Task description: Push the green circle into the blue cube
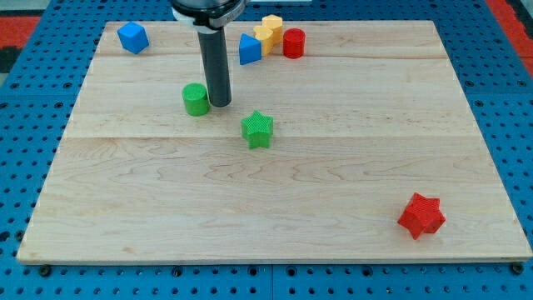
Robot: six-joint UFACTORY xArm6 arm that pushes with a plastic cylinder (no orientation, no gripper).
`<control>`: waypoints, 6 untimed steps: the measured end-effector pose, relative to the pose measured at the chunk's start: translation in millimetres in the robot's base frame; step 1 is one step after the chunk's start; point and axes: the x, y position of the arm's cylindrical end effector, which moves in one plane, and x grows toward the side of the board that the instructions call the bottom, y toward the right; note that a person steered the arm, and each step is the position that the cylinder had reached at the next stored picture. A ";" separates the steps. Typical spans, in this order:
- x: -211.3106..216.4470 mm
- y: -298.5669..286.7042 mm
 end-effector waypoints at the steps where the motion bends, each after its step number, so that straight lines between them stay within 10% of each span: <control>1: -1.5 -15.0; 2: -51.4 -94.4; 4: 12.1 -94.2; 6: -94.1 -158.6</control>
